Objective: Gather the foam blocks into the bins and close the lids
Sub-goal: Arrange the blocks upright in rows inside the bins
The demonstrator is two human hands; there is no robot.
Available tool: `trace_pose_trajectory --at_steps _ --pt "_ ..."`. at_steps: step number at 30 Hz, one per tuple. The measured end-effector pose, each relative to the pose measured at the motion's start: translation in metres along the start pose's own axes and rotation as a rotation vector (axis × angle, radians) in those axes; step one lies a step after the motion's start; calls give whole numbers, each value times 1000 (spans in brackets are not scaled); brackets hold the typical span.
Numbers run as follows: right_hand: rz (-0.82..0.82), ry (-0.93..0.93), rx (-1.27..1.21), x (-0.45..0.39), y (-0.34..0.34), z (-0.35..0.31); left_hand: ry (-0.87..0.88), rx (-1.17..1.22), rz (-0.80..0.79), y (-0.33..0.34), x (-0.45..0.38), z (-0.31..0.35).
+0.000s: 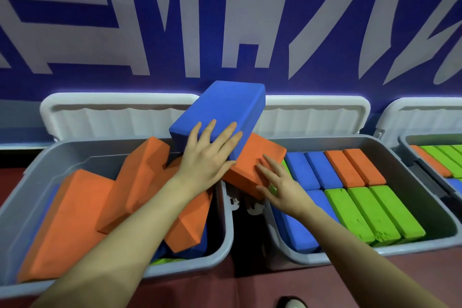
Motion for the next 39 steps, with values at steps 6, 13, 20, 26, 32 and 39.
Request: trace_pose_trajectory --at_steps 6,13,20,26,32,39 --pt "211 132 -68 9 -34 0 -3 6 -101 17 -23 29" --pt "174 21 -56 -5 -28 -40 -341 31 -391 38 15 -19" --pt "159 65 -228 -20 -20 -65 -541 615 -272 44 13 -47" --pt "281 11 -203 -4 -35 -55 -482 443 -47 22 8 -6" --pt "309 130 -8 16 -39 -32 -280 385 -148 27 27 32" --pt "393 -117 242 10 -34 -76 -303 228 -189 5 41 2"
Point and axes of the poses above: each hand's wrist, its own x-axis away from the middle knuckle, its own y-axis out of the palm, z = x × y, the point moved 5 cm from there along -x, towards the middle knuckle
